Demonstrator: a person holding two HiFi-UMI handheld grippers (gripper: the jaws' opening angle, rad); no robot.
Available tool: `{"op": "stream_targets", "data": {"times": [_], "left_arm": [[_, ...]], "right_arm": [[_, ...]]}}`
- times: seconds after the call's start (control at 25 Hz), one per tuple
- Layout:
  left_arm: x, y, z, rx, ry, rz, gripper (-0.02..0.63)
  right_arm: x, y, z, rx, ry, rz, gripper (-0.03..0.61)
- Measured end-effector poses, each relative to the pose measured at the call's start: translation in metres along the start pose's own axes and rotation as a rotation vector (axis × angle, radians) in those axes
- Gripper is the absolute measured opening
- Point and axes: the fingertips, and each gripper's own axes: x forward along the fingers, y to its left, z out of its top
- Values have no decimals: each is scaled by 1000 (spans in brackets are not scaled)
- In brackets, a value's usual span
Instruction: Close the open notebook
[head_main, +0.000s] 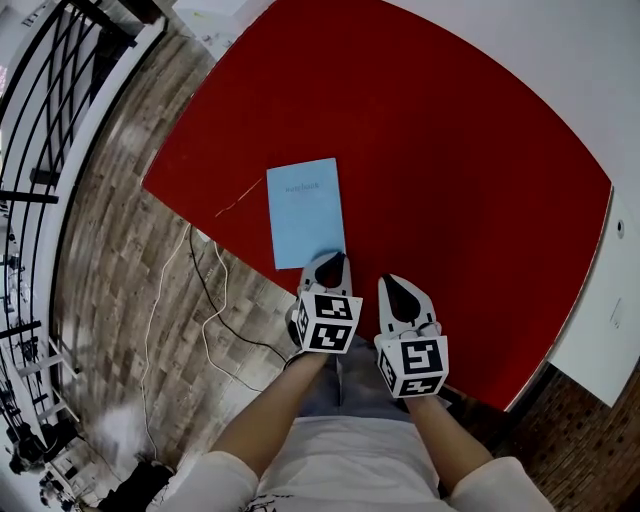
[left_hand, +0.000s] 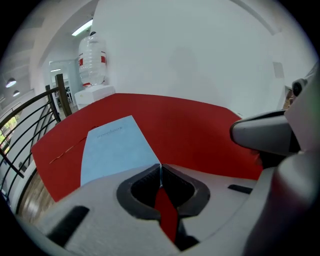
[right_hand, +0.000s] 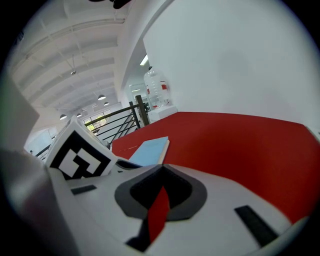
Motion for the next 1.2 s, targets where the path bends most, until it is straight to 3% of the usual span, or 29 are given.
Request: {"op": "stream_targets", "data": {"times": [0.44, 0.64, 0.76, 1.08, 1.2], "left_arm": [[17, -2, -15, 52, 34, 45, 18], [18, -8, -16, -5, 41, -12, 57], [18, -10, -17, 2, 40, -17, 79], [18, -6, -10, -72, 18, -59, 81], [6, 6, -6, -76, 3, -35, 80]], "right_arm": [[3, -15, -12, 4, 23, 20, 5], [6, -10, -11, -1, 23, 46, 5], [6, -8, -11, -3, 22, 53, 5], [0, -9, -4, -26, 15, 44, 5], [-5, -3, 3, -53, 6, 48, 5]]}}
